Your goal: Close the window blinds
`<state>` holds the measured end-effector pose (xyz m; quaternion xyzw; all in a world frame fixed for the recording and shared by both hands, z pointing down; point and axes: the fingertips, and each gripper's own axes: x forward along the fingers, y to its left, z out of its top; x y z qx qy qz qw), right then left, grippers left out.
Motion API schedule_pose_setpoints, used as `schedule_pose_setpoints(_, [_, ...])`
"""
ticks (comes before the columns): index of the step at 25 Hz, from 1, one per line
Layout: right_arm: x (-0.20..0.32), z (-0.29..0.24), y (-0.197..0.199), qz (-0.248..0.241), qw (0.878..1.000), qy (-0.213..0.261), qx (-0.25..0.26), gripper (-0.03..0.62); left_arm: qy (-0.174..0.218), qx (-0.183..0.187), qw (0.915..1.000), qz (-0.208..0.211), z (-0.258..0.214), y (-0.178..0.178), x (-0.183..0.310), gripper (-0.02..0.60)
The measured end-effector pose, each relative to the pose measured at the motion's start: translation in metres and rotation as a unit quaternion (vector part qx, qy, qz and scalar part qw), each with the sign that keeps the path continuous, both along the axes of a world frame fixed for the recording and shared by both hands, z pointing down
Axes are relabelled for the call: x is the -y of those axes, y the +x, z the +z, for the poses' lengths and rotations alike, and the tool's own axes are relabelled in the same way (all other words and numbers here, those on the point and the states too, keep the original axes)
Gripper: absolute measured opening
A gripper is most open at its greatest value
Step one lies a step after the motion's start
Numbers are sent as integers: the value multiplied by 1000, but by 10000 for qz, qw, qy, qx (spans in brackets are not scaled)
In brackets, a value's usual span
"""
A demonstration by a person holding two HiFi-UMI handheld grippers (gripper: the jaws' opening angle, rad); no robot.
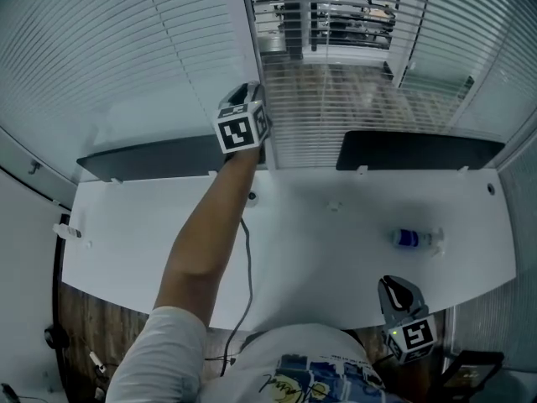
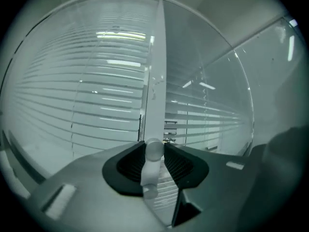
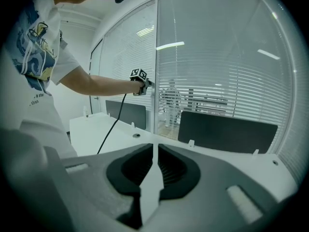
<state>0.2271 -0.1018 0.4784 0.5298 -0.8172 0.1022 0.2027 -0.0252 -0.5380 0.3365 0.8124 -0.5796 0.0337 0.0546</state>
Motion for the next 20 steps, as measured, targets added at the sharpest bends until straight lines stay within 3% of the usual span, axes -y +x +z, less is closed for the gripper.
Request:
schedule_pose_setpoints(5, [0, 5, 0, -56, 10000, -33, -2, 21, -304, -1237, 9918, 45, 3, -2, 2, 124])
schedule_pose_setpoints(7, [2, 4, 0, -66, 10000, -8, -3, 21, -275, -1231, 9920, 23, 4, -2, 2, 124])
schedule_pose_setpoints(11, [2, 4, 3, -35, 10000, 6, -7, 21, 15, -204, 9998, -6, 1, -1, 0, 130])
schedule_pose_setpoints(15, [2, 6, 6, -9, 10000, -17, -9, 21, 246, 569, 9981, 66, 1, 0, -3, 154])
schedule_pose_setpoints(18, [3, 5, 4, -31, 10000, -17, 27, 21, 579, 1366, 9888, 170, -5, 2, -8, 166])
schedule_pose_setpoints(20, [4, 3, 5, -10, 10000, -24, 23, 21, 809, 2137, 9730, 316, -6, 8, -13, 166])
